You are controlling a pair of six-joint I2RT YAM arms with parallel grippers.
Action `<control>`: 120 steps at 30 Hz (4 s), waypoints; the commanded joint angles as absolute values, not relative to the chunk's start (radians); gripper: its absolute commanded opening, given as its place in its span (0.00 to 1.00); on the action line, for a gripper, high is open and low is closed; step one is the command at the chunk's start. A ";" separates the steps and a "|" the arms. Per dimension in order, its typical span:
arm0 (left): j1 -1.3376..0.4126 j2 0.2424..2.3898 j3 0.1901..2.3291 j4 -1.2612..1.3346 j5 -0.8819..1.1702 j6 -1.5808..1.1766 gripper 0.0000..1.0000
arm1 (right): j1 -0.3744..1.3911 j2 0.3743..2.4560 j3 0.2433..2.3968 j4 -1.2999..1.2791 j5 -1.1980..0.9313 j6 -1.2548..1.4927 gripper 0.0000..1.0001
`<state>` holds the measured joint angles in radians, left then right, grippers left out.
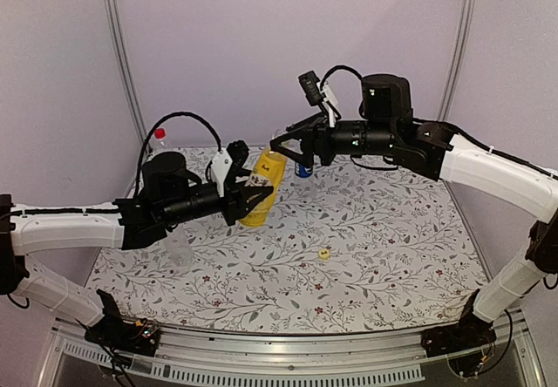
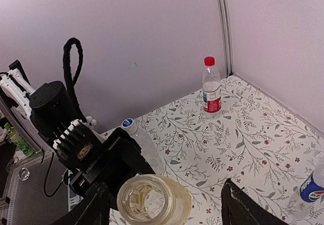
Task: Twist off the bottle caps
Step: Pass from the left arm to the right, then pick up the plastic bottle from the corner of the board.
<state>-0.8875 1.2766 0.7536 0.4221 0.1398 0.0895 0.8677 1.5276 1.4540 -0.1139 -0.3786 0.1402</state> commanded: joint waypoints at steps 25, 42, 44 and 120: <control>-0.907 1.303 0.794 0.397 0.095 0.116 0.38 | 0.887 1.548 1.458 -0.087 -0.422 0.166 0.33; -0.908 1.270 0.797 0.383 0.003 0.088 1.00 | 0.767 1.360 1.225 -0.298 0.161 0.169 0.00; -0.907 1.275 0.802 0.379 0.003 0.084 1.00 | 0.727 1.335 1.174 -0.301 0.188 0.170 0.00; -0.879 1.369 1.053 -0.016 -0.104 0.022 0.96 | 0.620 1.546 1.393 -0.206 0.125 0.021 0.95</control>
